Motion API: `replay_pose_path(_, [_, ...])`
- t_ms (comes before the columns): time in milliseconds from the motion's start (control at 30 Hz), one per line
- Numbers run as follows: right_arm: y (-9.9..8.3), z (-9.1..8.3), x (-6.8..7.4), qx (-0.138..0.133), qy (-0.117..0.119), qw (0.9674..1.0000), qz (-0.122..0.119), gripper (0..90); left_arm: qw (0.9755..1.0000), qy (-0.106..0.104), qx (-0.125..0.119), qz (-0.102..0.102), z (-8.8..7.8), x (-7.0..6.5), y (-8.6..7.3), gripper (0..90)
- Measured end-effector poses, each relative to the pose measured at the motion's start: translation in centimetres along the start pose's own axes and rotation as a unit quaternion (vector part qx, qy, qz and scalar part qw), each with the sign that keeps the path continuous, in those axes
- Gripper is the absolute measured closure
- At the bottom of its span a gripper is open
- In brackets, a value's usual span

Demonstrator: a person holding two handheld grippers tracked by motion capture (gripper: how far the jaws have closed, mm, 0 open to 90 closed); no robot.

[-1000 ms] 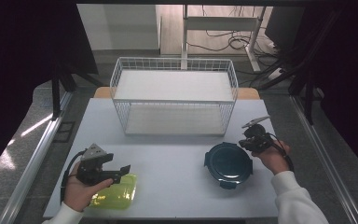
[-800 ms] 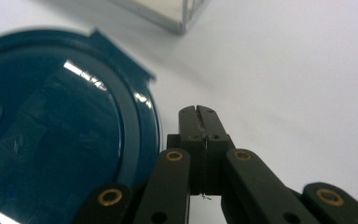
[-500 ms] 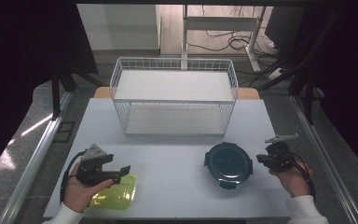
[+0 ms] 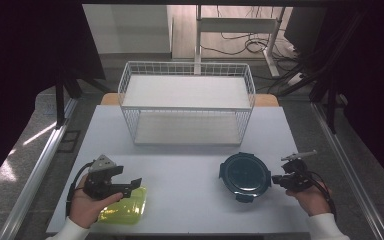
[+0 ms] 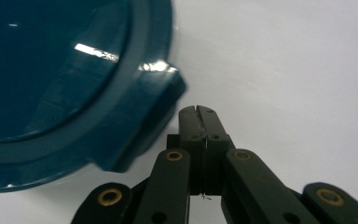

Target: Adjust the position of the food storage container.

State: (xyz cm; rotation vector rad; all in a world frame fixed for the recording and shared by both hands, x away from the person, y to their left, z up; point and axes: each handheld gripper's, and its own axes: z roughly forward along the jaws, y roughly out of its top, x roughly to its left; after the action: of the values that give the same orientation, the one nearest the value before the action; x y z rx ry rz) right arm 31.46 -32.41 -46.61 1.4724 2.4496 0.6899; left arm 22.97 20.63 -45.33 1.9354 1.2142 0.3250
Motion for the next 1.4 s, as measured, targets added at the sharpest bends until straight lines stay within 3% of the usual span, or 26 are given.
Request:
replay_pose_path(300, [0.0, 0.2, 0.8, 0.013, -0.013, 0.9998, -0.002, 89.2, 1.0000, 0.000, -0.004, -0.006, -0.3, 0.1, 0.1, 19.9])
replay_pose_path(533, [0.2, 0.3, 1.2, 0.015, -0.007, 0.9999, 0.001, 89.2, 1.0000, -0.002, -0.004, -0.007, -0.2, 0.1, 0.2, 19.9])
replay_pose_path(933, [1.6, 1.6, 4.0, 0.017, 0.012, 0.9995, -0.024, 89.2, 0.9999, -0.003, -0.005, -0.009, -0.2, 0.1, 0.6, 19.9])
replay_pose_path(1400, [3.2, 2.9, 7.2, 0.019, 0.013, 0.9990, -0.037, 89.2, 0.9999, -0.004, 0.001, -0.009, 0.1, 0.2, 0.6, 20.0])
